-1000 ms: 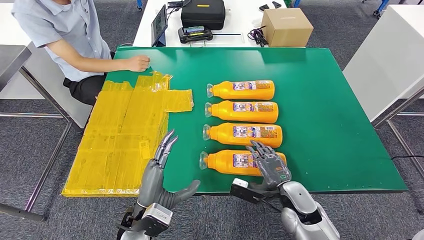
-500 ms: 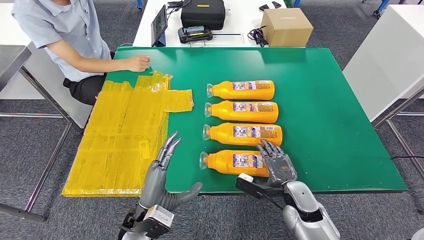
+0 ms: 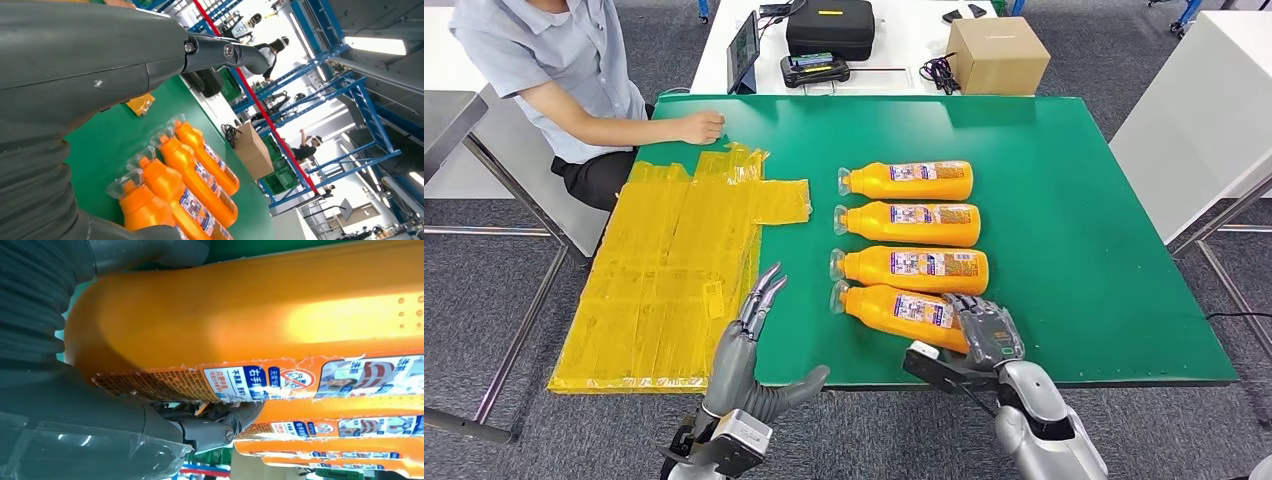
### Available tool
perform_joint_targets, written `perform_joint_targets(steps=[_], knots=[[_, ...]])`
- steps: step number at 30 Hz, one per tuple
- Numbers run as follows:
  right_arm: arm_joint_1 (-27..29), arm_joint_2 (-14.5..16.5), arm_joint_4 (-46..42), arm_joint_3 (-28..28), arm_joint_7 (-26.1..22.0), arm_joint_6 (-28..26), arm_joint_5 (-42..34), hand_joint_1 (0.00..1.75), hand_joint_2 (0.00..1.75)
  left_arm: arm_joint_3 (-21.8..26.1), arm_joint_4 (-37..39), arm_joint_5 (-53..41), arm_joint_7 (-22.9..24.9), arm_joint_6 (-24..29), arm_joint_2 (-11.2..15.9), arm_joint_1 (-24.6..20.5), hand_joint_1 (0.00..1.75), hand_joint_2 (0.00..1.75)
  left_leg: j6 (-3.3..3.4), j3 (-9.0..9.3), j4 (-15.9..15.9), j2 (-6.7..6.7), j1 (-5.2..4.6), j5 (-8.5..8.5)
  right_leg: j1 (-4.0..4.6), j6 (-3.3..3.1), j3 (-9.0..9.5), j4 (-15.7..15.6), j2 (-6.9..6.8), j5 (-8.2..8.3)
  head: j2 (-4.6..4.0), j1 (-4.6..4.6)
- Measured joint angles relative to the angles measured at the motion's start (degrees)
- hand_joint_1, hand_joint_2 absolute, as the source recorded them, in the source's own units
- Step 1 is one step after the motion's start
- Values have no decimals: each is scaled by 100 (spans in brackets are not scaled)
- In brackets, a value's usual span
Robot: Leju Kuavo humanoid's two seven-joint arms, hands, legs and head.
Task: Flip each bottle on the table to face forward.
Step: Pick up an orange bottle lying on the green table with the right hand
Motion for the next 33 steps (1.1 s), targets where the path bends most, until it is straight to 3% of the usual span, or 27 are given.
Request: perform_joint_targets(steps=[9, 21, 25, 33], knots=[[-42, -189, 211, -119, -219, 168, -408, 175, 175, 2, 17, 7, -29, -74, -1, -16, 0, 175, 1, 24, 0, -1, -1, -1, 0, 0, 18, -3, 0, -1, 0, 1], [-41, -234, 260, -134, -249, 168, -509, 175, 175, 1, 48, 8, -35, -74, -2, -29, 0, 175, 1, 45, 0, 0, -1, -2, 0, -1, 39, -4, 0, -2, 0, 1], [-35, -234, 279, -200, -460, 286, -908, 175, 175, -3, 62, 138, -92, -110, -2, -40, 0, 175, 1, 48, 0, 0, -1, -2, 0, -1, 41, -4, 0, -2, 0, 1], [193, -95, 41, -454, -1376, 868, -2817, 175, 175, 75, 525, 2769, -110, -955, -62, -207, 0, 175, -9, 51, 0, 12, 4, -11, 7, -1, 46, -4, 8, 0, 0, -1]])
